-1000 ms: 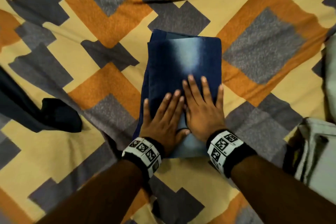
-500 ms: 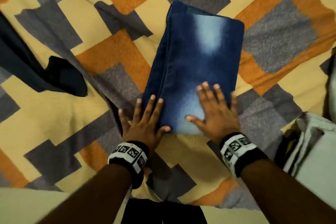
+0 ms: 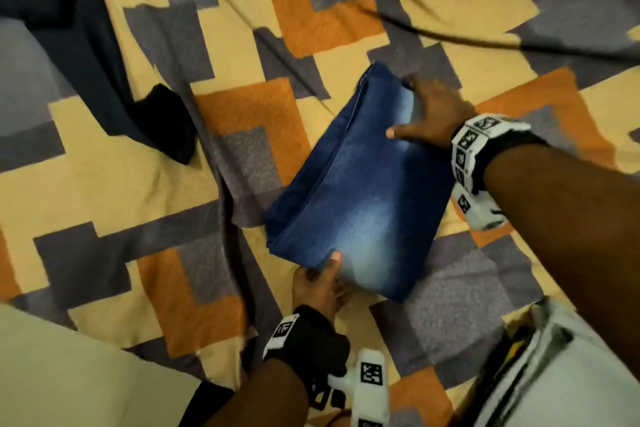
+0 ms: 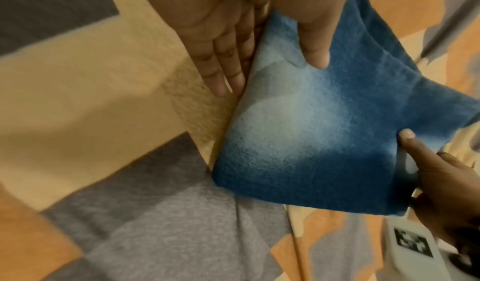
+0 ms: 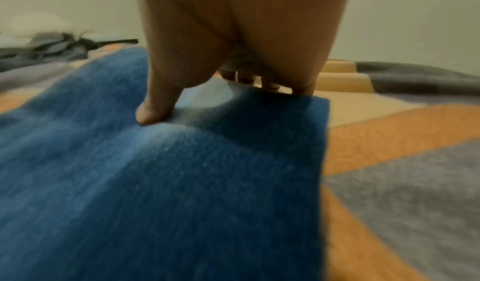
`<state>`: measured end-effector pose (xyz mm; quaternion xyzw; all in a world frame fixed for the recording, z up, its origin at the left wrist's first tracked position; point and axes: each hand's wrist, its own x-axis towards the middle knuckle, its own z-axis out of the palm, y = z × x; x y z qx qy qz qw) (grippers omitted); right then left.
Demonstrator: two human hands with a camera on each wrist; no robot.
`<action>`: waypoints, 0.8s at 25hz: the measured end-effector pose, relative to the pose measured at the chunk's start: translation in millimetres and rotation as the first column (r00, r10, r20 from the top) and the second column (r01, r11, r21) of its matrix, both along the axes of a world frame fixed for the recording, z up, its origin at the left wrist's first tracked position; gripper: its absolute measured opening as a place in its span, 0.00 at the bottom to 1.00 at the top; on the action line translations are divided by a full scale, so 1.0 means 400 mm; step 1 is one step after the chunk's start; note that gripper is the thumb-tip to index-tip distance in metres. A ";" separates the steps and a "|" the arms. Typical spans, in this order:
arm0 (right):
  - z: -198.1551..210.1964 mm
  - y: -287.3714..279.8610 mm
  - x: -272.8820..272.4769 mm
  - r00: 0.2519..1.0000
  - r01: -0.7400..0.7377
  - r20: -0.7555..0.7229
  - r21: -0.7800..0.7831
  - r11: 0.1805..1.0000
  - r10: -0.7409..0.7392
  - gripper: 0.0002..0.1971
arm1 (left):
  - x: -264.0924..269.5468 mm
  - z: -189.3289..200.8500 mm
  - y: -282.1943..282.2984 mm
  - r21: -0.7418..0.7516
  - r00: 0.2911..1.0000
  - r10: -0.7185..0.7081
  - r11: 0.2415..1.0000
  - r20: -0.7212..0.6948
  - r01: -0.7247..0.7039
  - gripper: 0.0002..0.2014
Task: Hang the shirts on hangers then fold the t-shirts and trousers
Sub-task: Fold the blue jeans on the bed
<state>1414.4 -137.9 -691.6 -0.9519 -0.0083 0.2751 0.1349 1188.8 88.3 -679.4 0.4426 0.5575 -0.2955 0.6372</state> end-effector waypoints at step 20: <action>0.226 -0.645 -0.505 0.787 0.490 -0.096 0.698 0.522 -0.610 0.25 | 0.082 0.158 -0.364 0.203 0.625 -0.362 0.928 0.692 0.312 0.31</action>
